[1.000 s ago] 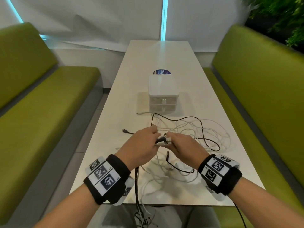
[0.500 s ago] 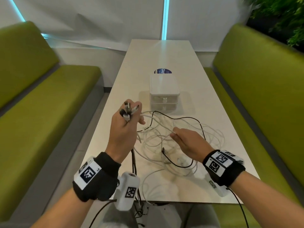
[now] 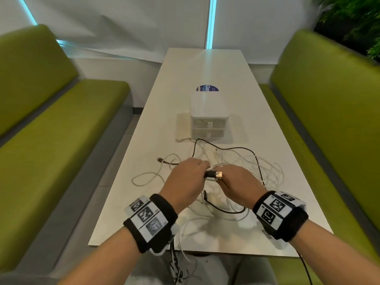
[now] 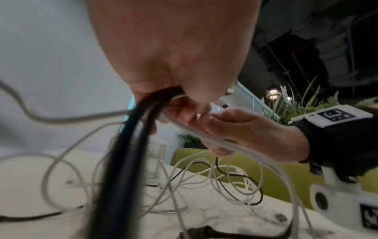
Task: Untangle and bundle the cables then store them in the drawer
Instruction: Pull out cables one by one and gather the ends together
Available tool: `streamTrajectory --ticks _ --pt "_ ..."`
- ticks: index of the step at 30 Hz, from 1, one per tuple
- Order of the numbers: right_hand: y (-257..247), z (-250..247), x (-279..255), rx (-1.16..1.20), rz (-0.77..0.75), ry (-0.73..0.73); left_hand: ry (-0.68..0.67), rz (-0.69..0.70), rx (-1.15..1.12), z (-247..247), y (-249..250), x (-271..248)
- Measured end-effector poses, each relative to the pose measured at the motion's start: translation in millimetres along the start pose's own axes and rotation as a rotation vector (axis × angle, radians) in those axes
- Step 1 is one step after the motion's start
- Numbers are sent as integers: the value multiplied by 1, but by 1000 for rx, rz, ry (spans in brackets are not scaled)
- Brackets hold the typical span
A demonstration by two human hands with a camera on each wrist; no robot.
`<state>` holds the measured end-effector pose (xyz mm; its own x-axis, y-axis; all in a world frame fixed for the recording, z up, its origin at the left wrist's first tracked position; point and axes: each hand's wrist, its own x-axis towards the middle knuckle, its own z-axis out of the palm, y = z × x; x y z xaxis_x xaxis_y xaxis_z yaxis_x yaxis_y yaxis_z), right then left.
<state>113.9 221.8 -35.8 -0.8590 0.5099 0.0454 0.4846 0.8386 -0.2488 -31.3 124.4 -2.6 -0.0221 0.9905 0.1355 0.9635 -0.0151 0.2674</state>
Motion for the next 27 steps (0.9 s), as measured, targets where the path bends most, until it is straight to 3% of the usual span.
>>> streamTrajectory --ticks 9,13,18,21,24,27 --pt "9 -4 -7 185 112 84 329 -76 50 -48 -17 -9" --pt "13 -7 0 242 113 153 455 -66 -73 -66 -16 -14" --pt "22 -3 -5 219 168 48 558 -50 -115 -76 -14 -14" --pt "18 -3 -5 199 178 -6 717 -36 -238 -81 -10 -17" --pt "7 -8 -5 131 123 -36 800 37 -313 -86 -2 -17" --pt "-13 -12 0 21 0 -37 776 62 -321 -84 9 -17"
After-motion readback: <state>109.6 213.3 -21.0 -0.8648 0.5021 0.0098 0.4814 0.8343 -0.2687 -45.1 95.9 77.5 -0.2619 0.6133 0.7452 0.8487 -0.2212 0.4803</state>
